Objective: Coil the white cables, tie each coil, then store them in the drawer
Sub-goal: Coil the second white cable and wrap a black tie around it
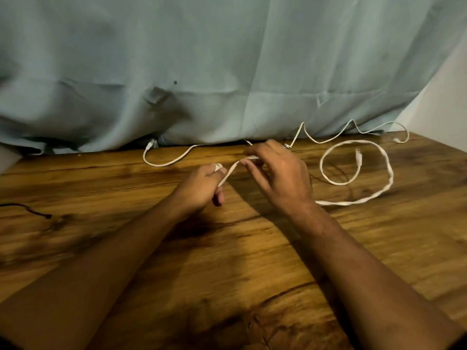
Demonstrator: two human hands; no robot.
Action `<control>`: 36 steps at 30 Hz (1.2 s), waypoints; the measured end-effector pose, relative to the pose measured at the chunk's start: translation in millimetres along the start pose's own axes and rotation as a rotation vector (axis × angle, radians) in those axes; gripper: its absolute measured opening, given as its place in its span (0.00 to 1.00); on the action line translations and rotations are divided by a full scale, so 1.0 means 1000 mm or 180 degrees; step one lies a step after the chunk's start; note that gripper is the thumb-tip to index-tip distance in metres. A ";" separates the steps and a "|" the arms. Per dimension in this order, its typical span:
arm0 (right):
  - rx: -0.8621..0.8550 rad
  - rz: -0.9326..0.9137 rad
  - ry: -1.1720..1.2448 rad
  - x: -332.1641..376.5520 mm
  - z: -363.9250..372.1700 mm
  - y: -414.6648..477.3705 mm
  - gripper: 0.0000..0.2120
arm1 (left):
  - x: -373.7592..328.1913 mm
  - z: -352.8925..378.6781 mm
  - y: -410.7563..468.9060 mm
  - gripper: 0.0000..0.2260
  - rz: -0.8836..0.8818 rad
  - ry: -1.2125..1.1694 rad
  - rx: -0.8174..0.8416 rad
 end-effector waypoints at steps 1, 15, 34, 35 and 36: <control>-0.0052 0.0128 0.0013 -0.005 -0.002 -0.001 0.10 | -0.002 0.002 0.000 0.15 0.0061 -0.0129 0.0070; 0.0439 0.1069 0.0021 -0.038 0.017 -0.015 0.23 | -0.029 0.006 -0.022 0.13 0.0100 -0.2973 0.1675; 0.1851 -0.0533 -0.0288 0.036 0.059 -0.023 0.10 | 0.012 -0.033 0.013 0.12 -0.0527 -0.3720 -0.0316; 0.1801 -0.0534 -0.0205 0.036 0.058 -0.023 0.09 | 0.016 -0.033 0.015 0.11 -0.0481 -0.3512 -0.0325; 0.1749 -0.0527 -0.0113 0.037 0.056 -0.022 0.08 | 0.018 -0.032 0.017 0.10 -0.0417 -0.3274 -0.0341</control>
Point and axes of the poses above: each hand's wrist, its own y-axis towards the middle knuckle, its own z-axis out of the palm, x = y × z, the point moved 5 cm from there along y, towards the middle knuckle, and after that the axes turned 14 degrees about y, right-handed, at the moved point
